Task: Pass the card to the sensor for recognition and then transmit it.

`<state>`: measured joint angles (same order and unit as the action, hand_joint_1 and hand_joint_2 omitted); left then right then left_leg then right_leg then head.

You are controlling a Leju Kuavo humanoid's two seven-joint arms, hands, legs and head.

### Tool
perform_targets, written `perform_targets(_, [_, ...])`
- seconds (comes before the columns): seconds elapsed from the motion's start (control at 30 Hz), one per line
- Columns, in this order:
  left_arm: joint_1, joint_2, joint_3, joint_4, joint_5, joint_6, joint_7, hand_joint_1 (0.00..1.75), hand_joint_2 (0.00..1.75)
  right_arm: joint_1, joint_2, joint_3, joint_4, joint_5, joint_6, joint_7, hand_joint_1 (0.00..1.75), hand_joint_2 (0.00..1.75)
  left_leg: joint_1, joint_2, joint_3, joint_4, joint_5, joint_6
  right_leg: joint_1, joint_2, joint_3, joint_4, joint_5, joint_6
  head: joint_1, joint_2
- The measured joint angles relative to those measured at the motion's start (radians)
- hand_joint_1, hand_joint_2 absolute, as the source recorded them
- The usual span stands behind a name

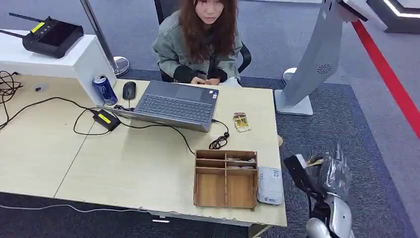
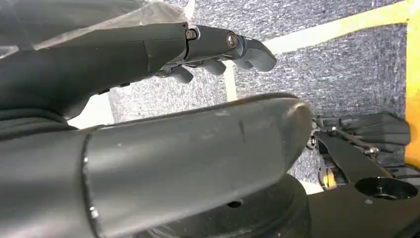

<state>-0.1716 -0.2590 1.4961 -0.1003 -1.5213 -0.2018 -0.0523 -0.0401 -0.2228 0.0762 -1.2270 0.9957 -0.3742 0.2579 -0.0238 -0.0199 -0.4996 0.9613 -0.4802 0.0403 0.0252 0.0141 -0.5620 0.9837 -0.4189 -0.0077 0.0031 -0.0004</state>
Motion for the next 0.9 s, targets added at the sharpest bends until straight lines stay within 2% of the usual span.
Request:
perform_targets(0.23, [0.001,0.001,0.000,0.000,-0.003,-0.004,0.006,0.00,0.00,-0.017,-0.037,-0.113,-0.224,0.044,0.101,0.038,1.75,1.75,0.000,0.000,-0.001,0.000,0.000,0.000,0.000,0.000,0.000,0.000,0.000,0.000,0.000,0.000])
perform_targets(0.43, [0.000,0.000,0.000,0.000,-0.003,-0.007,0.007,0.00,0.00,-0.105,-0.045,-0.123,-0.353,0.029,0.183,0.040,1.75,1.75,0.000,0.001,0.000,0.000,0.000,0.000,0.000,0.000,0.001,0.001,0.000,0.000,0.000,0.000])
perform_targets(0.67, [-0.001,0.000,-0.005,0.000,-0.003,-0.008,0.011,0.00,0.00,-0.265,-0.029,-0.044,-0.399,-0.066,0.231,0.032,1.75,1.75,0.000,0.000,-0.001,0.000,0.002,-0.001,0.000,0.000,0.001,0.003,0.001,-0.001,0.000,0.000])
perform_targets(0.9, [-0.003,-0.003,-0.031,0.000,-0.003,-0.008,0.024,0.00,0.00,-0.456,0.053,0.111,-0.324,-0.186,0.215,-0.016,1.75,1.75,0.001,0.000,-0.001,0.000,0.002,-0.002,0.000,0.000,0.000,0.004,0.001,-0.001,0.000,0.000])
